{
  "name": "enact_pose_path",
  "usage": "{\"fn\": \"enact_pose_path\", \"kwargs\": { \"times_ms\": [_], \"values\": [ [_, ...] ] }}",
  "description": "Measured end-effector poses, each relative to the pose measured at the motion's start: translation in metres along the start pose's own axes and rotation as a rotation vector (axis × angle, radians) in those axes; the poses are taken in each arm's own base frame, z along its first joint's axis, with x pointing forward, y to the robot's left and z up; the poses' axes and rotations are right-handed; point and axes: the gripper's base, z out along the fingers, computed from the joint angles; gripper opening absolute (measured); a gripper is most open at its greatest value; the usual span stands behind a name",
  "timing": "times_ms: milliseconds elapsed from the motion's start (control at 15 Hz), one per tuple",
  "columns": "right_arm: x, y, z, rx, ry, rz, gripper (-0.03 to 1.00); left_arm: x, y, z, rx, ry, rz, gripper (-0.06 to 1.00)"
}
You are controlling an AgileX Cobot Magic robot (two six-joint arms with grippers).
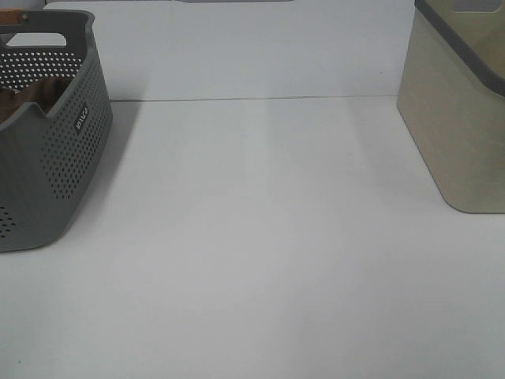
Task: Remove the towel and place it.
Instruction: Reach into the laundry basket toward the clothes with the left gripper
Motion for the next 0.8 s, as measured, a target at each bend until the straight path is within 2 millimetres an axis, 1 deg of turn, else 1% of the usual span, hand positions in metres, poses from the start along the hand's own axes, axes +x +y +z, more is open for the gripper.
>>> {"fn": "enact_pose_path", "kwargs": {
  "times_ms": [800],
  "values": [
    [0.0, 0.0, 0.0, 0.0, 0.0, 0.0, 0.54, 0.0, 0.0, 0.0, 0.0, 0.0, 0.0, 0.62]
  ]
}}
